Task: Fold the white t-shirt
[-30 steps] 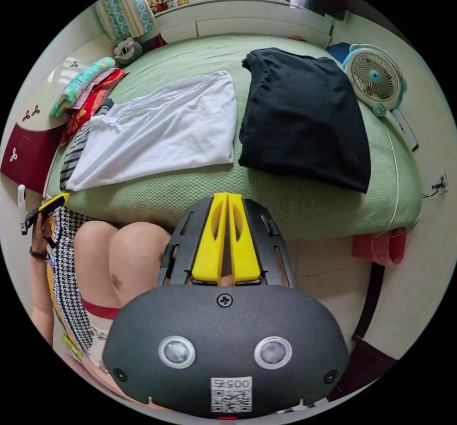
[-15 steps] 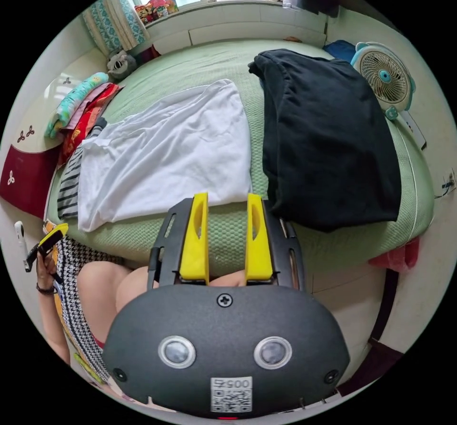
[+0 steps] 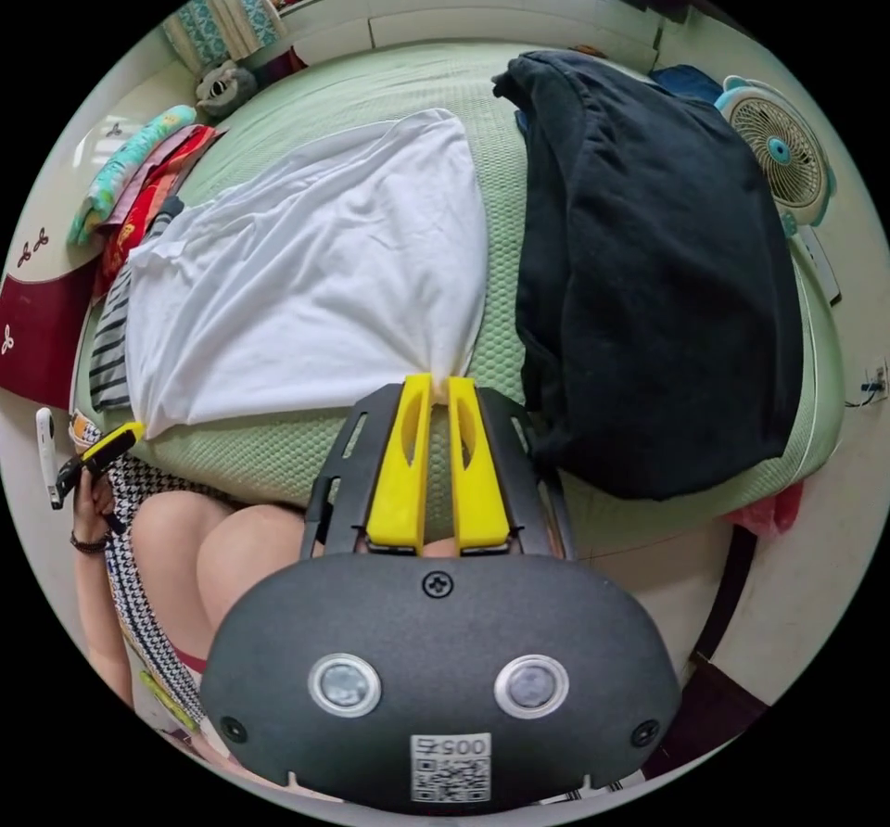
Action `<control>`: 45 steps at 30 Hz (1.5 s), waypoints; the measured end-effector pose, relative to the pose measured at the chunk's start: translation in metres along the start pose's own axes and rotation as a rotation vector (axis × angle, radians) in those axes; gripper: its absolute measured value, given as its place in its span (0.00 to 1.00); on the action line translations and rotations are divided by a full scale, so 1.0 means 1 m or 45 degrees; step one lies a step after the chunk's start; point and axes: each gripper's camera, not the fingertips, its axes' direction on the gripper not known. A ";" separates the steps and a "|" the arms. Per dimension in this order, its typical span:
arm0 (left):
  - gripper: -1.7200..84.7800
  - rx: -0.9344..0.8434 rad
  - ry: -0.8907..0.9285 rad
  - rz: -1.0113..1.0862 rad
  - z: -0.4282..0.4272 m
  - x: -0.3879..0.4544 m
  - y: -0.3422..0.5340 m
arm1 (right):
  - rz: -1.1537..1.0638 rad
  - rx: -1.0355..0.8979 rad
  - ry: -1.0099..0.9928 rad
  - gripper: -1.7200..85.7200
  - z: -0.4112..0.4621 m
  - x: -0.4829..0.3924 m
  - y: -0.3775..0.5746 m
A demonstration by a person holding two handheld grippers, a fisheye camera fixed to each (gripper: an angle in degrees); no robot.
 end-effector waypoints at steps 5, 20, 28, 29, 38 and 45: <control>0.02 0.056 -0.040 0.036 -0.022 0.002 0.012 | -0.092 0.026 0.033 0.01 -0.021 -0.012 0.023; 0.02 -0.016 -0.037 -0.081 -0.004 -0.027 0.063 | -0.111 -0.108 0.110 0.05 -0.011 -0.002 0.101; 0.10 0.150 -0.057 0.006 -0.044 -0.016 0.028 | -0.194 0.122 0.011 0.10 -0.061 -0.012 0.089; 0.11 0.183 -0.046 0.025 -0.049 -0.010 0.017 | -0.201 0.157 -0.008 0.11 -0.065 -0.018 0.081; 0.15 0.212 -0.076 0.147 -0.041 0.035 -0.085 | -0.301 0.243 -0.009 0.14 -0.049 -0.076 -0.007; 0.15 0.173 -0.155 0.114 -0.014 0.037 -0.150 | -0.360 0.181 0.057 0.15 -0.008 -0.108 -0.079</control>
